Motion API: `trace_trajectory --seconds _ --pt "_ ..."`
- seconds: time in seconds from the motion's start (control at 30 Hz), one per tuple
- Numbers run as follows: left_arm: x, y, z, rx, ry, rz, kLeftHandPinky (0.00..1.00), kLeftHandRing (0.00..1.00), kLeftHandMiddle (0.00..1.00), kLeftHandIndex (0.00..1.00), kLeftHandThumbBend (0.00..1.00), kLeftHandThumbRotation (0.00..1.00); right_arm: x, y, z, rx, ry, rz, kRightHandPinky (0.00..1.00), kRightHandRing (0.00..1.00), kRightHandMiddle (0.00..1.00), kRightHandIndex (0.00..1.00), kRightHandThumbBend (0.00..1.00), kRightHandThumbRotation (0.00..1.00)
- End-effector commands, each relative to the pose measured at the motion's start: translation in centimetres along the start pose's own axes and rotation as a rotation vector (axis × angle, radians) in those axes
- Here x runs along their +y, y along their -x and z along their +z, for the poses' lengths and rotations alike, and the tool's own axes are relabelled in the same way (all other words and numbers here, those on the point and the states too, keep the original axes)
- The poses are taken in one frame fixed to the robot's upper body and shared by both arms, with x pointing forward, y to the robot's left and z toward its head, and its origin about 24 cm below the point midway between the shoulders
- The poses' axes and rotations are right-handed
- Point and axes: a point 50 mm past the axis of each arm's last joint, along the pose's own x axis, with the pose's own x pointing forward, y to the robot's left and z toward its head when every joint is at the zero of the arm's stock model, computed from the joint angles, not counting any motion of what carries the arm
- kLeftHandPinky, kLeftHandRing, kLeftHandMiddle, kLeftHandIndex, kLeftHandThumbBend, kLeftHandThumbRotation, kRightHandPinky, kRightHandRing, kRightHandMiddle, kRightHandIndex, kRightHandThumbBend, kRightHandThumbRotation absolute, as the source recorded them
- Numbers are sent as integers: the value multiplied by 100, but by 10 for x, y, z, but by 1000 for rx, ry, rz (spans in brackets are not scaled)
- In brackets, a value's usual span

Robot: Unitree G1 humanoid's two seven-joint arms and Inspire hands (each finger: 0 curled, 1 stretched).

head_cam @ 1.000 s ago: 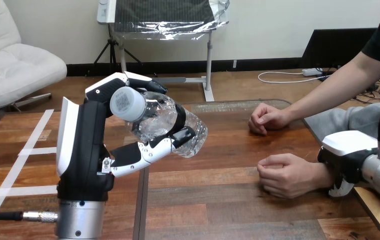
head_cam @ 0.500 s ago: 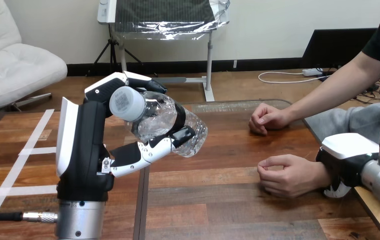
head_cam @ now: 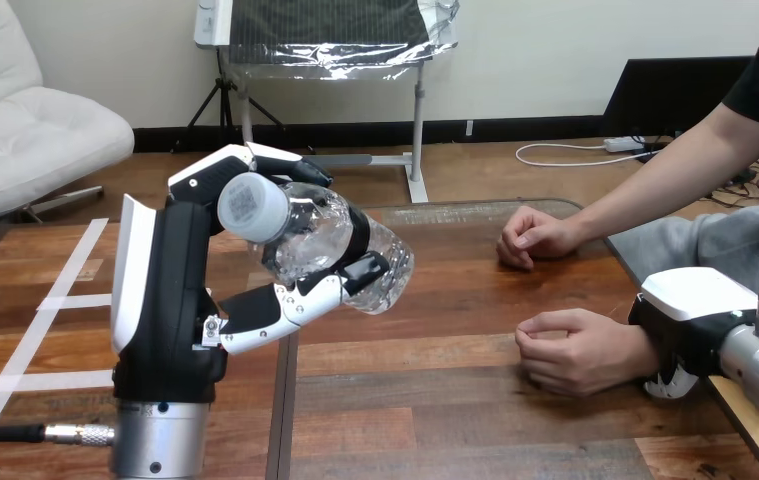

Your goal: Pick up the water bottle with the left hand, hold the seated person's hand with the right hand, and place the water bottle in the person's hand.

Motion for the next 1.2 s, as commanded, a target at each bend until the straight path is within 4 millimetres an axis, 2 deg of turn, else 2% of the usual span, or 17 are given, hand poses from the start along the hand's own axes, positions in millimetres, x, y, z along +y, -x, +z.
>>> trace_trajectory --seconds 0.0,0.33,0.57,0.77,1.17 --pt "5 -13 15 -100 11 47 36 40 46 49 64 0 30 -2 20 -53 -32 77 17 28 38 38 67 0" --pt "5 -14 14 -102 20 41 36 40 46 49 63 0 23 -2 18 -42 -33 50 20 30 40 40 69 0" --pt "5 -15 14 -93 10 34 36 41 46 49 63 0 14 -2 16 -27 -79 13 26 37 46 44 69 0" --pt "4 -16 13 -91 1 31 36 40 45 48 63 0 5 -1 15 -38 -149 -43 27 38 45 45 71 0" --pt "2 -18 12 -82 9 16 38 40 45 48 63 0 -18 4 12 -57 -169 -179 18 28 37 41 72 0"
